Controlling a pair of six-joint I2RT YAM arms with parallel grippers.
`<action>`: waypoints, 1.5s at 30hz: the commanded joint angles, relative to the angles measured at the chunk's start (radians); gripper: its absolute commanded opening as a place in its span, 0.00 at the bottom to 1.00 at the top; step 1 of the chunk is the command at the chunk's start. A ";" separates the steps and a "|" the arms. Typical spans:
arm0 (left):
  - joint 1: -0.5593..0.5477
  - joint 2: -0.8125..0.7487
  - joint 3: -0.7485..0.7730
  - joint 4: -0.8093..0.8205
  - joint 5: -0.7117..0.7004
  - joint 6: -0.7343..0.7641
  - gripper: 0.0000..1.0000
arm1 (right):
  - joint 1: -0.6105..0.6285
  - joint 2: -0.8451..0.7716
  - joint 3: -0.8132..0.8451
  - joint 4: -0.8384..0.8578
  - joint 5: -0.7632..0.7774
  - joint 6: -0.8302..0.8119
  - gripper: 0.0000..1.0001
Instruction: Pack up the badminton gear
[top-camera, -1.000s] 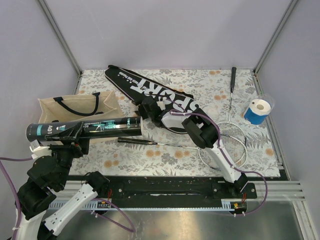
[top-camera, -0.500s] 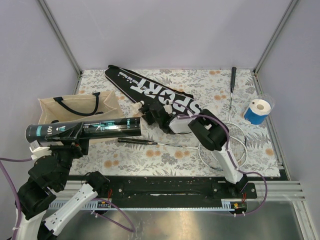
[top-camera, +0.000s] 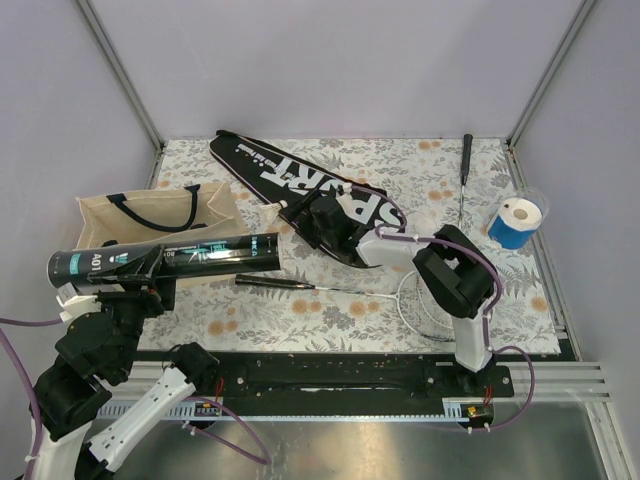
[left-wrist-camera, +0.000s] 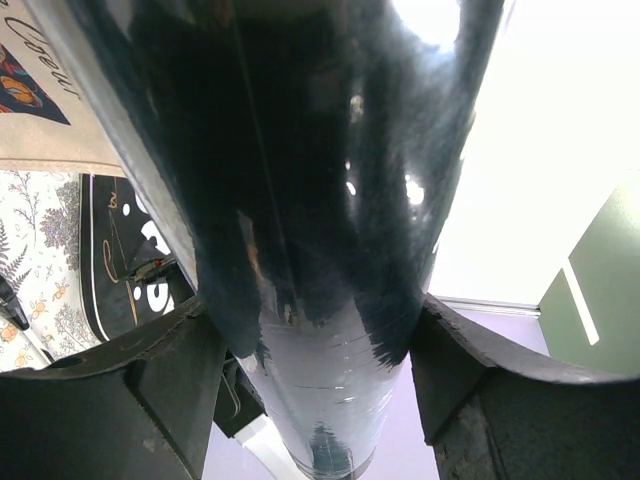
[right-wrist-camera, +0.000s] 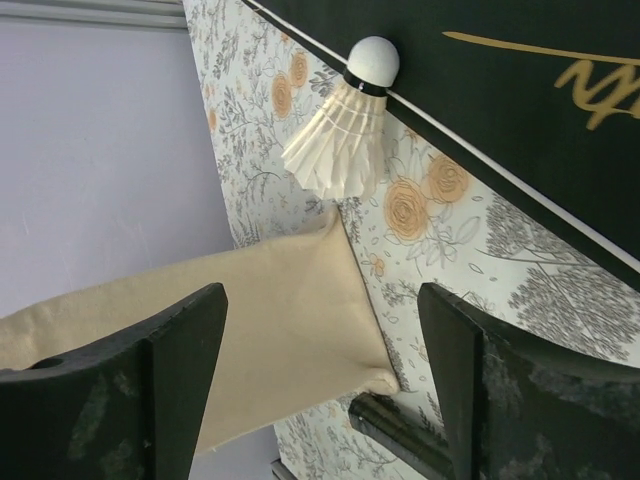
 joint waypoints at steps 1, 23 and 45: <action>-0.002 -0.010 0.029 0.054 -0.033 0.007 0.21 | 0.001 0.061 0.097 -0.019 -0.003 0.015 0.88; -0.002 -0.003 0.023 0.048 -0.034 0.009 0.21 | 0.007 0.374 0.534 -0.276 0.034 0.226 0.90; -0.002 -0.007 0.012 0.046 -0.047 0.006 0.21 | 0.005 0.511 0.701 -0.348 0.027 0.248 0.74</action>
